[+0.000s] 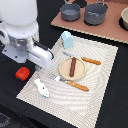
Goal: Interact with the objects in diverse but meaningful ways.
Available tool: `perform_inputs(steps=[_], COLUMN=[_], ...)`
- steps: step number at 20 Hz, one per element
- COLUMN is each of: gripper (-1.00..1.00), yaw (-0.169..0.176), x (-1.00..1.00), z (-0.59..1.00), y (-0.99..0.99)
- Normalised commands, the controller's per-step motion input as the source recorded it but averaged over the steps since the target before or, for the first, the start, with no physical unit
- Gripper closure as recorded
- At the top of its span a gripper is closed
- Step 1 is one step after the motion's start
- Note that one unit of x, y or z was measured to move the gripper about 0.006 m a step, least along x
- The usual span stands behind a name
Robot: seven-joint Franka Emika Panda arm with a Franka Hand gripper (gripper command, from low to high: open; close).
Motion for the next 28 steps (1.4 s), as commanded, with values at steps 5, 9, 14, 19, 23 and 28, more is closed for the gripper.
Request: perform_inputs(steps=[5,9,14,19,23,28], gripper=[-1.00,-1.00,-1.00,-1.00,-1.00,-1.00], yaw=[-0.039,-0.013,-0.006,0.000,0.000,-0.002], x=[-0.35,-0.47,-0.59,-0.91,-0.94,-0.41], z=[-0.24,-0.31,-0.41,-0.54,-0.49,-0.04], y=[-0.09,0.03,0.00,-0.02,-0.06,-0.01])
